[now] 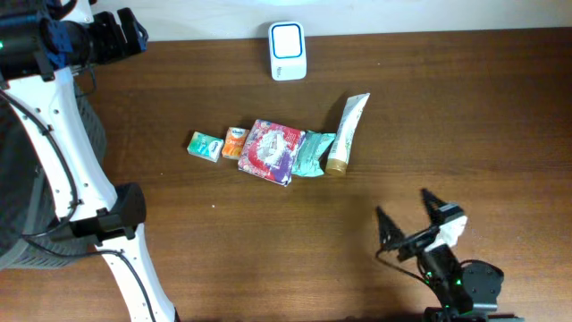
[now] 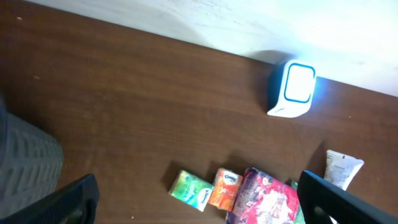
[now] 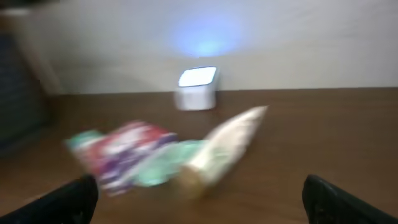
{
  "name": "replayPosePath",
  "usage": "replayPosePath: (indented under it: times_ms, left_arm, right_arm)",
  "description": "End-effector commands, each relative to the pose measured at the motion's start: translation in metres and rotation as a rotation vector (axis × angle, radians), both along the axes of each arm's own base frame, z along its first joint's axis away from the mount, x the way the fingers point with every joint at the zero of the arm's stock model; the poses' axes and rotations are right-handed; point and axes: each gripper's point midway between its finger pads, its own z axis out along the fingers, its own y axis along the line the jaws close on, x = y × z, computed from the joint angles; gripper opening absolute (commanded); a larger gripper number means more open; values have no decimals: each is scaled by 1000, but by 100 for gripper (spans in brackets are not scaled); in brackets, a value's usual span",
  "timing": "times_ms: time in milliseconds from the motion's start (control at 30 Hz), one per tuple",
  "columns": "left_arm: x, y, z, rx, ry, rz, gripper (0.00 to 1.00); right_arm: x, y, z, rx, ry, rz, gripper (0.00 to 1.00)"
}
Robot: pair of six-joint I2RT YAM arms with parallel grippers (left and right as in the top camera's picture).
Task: Scan the item barcode
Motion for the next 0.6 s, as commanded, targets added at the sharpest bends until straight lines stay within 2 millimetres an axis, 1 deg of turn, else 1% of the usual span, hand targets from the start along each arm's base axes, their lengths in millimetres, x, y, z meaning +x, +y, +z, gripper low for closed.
replayPosePath:
  times_ms: [0,67,100,133,167,233,300,333,367,400,433,467,533,567]
  left_arm:
    - [1,1,-2,12,4,-8,99]
    - [1,1,-2,12,4,-9,99]
    - [1,1,-2,12,4,-9,99]
    - [1,1,-2,12,4,-8,99]
    - [1,1,-2,12,4,-9,99]
    - [1,1,-2,12,4,-9,99]
    - [1,1,-2,12,4,-9,99]
    - [1,1,-2,12,4,-9,99]
    - [1,1,-2,12,4,-9,99]
    - [1,1,-2,12,4,-9,99]
    - [1,1,-2,12,4,-9,99]
    - [1,1,-2,12,4,-9,99]
    - [1,1,-2,12,4,-9,99]
    - [1,1,-2,12,4,-9,99]
  right_arm:
    - [-19,32,14,128,3,215,99]
    - [-23,33,46,158,-116,229,99]
    - [-29,33,69,152,-223,241,99]
    - [-34,33,86,137,-307,240,99]
    - [-36,25,104,141,-392,189,99]
    - [-38,-3,143,200,-502,21,99]
    - [-48,-19,181,229,-587,-74,99]
    - [-59,-29,218,252,-650,-129,99]
    - [-62,-30,230,246,-666,-137,99]
    - [-65,-27,253,203,-691,-134,99]
    - [-62,-17,273,119,-696,-99,99]
    - [-54,-11,285,70,-666,-72,99]
    - [-23,2,298,-30,-516,-2,99]
    - [-1,4,298,-64,-404,16,99]
